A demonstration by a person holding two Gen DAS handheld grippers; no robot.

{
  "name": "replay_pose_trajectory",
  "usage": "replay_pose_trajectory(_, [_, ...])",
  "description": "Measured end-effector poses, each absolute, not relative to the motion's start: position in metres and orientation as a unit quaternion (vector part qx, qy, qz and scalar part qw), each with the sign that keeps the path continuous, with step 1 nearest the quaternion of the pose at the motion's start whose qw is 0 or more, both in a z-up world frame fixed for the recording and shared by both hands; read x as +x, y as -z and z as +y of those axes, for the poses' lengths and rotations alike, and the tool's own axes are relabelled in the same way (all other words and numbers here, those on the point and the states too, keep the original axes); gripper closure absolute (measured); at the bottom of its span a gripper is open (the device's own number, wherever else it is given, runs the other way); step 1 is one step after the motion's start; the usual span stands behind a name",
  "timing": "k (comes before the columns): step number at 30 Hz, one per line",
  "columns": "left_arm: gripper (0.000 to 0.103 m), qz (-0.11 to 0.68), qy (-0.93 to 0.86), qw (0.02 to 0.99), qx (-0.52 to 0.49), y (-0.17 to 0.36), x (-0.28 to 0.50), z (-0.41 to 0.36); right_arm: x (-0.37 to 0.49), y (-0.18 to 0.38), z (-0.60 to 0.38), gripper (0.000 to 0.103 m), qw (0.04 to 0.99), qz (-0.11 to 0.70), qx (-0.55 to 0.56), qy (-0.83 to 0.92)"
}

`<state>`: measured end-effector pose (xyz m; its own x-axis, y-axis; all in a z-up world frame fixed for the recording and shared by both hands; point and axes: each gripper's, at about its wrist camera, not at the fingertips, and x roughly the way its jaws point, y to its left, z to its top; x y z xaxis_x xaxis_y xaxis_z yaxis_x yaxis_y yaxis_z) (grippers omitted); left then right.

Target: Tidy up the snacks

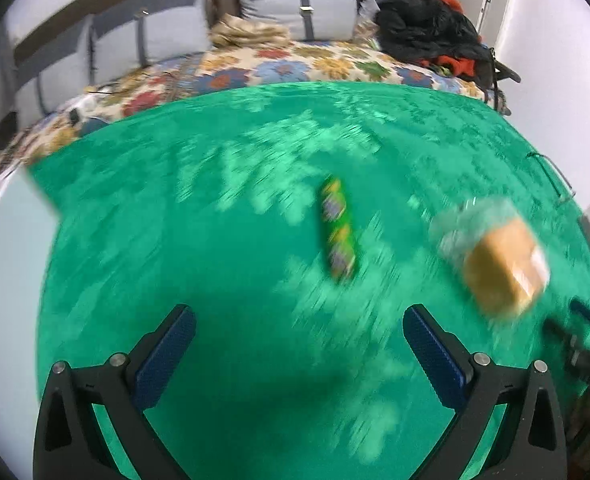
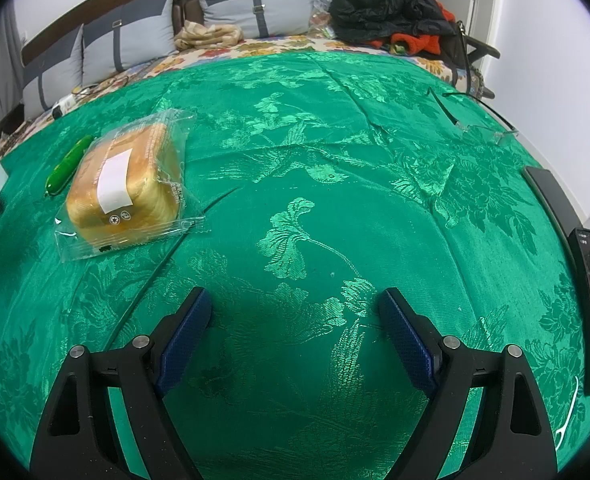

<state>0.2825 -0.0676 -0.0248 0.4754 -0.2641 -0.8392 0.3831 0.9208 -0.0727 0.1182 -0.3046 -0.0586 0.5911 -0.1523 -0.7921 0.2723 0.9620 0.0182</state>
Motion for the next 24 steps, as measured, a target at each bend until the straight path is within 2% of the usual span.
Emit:
replay_pose_trajectory(3, [0.007, 0.483, 0.186, 0.853, 0.063, 0.029, 0.311, -0.09, 0.118, 0.059, -0.305, 0.014, 0.889, 0.436, 0.069, 0.119])
replay_pose_trajectory(6, [0.021, 0.505, 0.166, 0.843, 0.079, 0.044, 0.334, -0.108, 0.118, 0.059, -0.305, 0.014, 0.889, 0.436, 0.069, 0.119])
replay_pose_trajectory(9, [0.044, 0.527, 0.146, 0.832, 0.09, 0.061, 0.348, -0.113, 0.118, 0.059, -0.305, 0.014, 0.889, 0.436, 0.069, 0.119])
replay_pose_trajectory(10, [0.048, 0.52, 0.148, 0.837, 0.081, 0.062, 0.349, -0.114, 0.118, 0.059, -0.305, 0.014, 0.889, 0.436, 0.069, 0.119])
replay_pose_trajectory(12, [0.081, 0.515, 0.139, 0.843, 0.078, 0.061, 0.35, -0.111, 0.118, 0.059, -0.305, 0.014, 0.889, 0.436, 0.069, 0.119])
replay_pose_trajectory(17, [0.081, 0.513, 0.129, 0.848, 0.042, 0.058, 0.335, -0.087, 0.118, 0.059, -0.305, 0.014, 0.889, 0.436, 0.069, 0.119])
replay_pose_trajectory(24, [0.081, 0.521, 0.14, 0.842, 0.031, 0.052, 0.252, -0.033, 0.118, 0.058, -0.304, 0.013, 0.889, 0.436, 0.069, 0.119])
